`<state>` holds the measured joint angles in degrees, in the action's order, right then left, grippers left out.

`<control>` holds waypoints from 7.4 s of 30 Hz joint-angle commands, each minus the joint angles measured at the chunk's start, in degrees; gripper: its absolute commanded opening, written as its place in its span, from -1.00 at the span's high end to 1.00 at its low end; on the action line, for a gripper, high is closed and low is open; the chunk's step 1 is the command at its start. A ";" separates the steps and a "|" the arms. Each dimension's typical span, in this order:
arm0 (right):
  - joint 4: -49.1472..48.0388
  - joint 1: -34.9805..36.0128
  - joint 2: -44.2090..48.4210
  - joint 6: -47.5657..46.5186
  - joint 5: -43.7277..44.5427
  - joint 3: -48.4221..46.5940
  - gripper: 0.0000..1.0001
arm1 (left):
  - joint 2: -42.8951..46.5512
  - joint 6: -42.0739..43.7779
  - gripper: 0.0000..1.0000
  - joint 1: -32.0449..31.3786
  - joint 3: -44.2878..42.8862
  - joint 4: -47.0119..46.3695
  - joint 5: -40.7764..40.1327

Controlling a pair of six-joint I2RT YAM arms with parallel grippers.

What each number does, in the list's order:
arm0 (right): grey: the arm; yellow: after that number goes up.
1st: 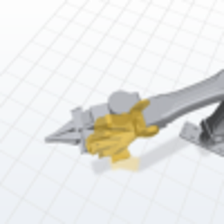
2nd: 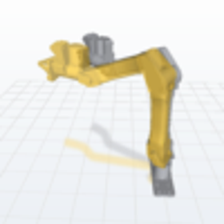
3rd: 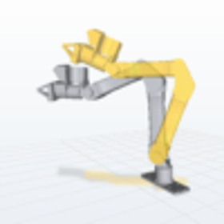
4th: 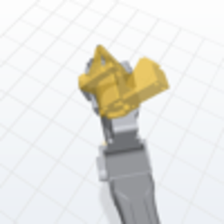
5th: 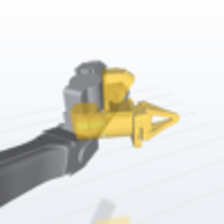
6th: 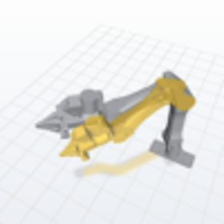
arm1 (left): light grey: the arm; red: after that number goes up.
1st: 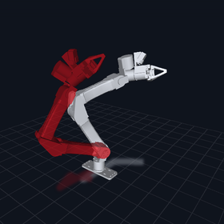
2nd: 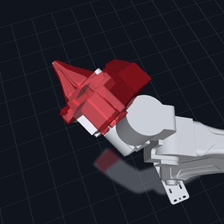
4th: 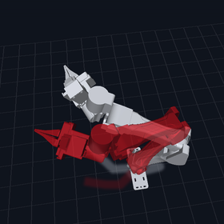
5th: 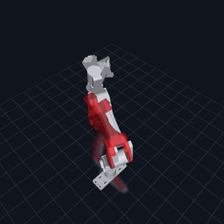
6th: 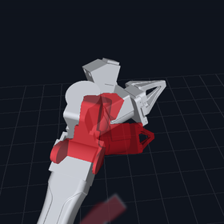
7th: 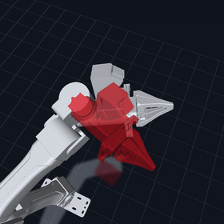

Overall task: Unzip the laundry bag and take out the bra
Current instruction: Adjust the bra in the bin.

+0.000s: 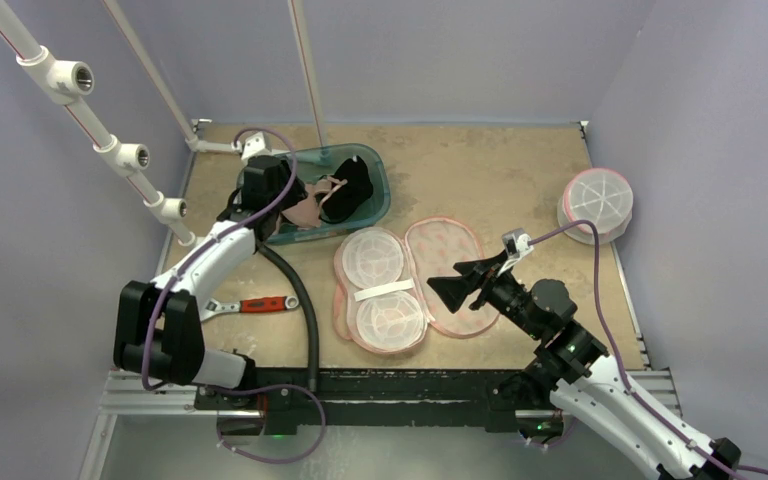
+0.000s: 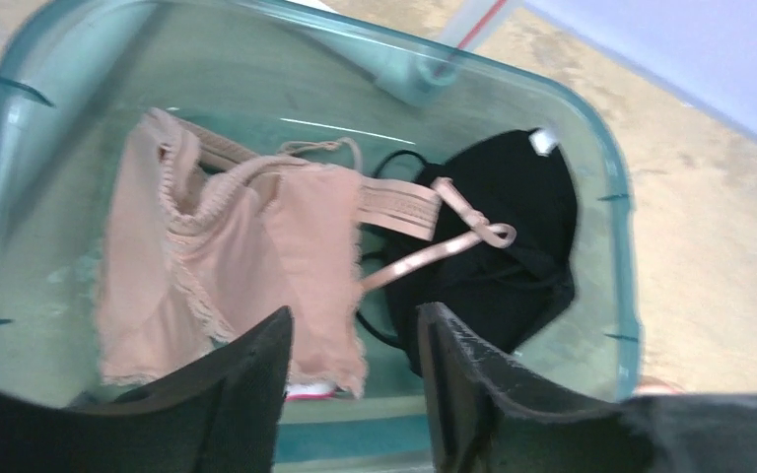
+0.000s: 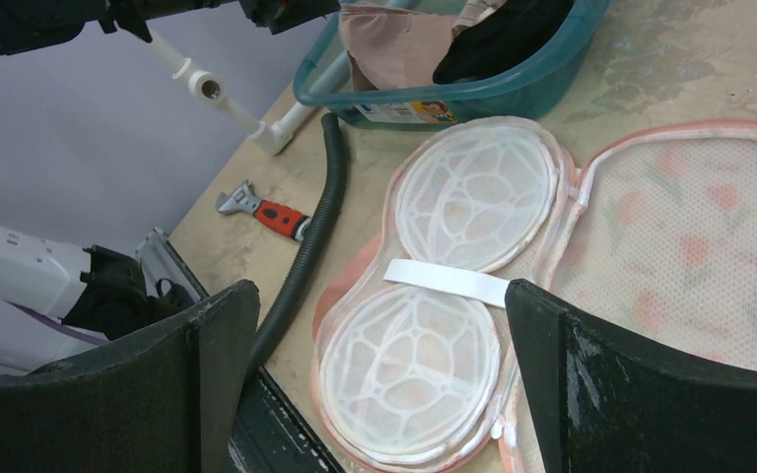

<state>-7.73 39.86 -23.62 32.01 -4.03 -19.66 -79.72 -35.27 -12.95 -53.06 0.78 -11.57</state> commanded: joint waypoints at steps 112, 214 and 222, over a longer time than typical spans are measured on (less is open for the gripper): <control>-0.81 0.25 0.22 -2.25 0.90 -0.10 -0.96 | -17.23 1.78 0.30 -3.05 -10.72 -3.65 -9.65; -1.00 0.24 -0.06 -4.06 0.35 0.76 -0.96 | -17.58 9.40 -0.50 -14.47 -19.53 -1.66 -15.94; -1.89 0.25 0.11 -3.88 0.08 1.31 -0.96 | -6.38 10.15 -0.34 -14.32 -14.98 4.15 -21.99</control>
<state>-6.83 39.86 -23.62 29.23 -4.03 -18.92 -90.59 -25.78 -27.16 -70.91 2.68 -29.65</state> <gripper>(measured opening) 0.980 0.745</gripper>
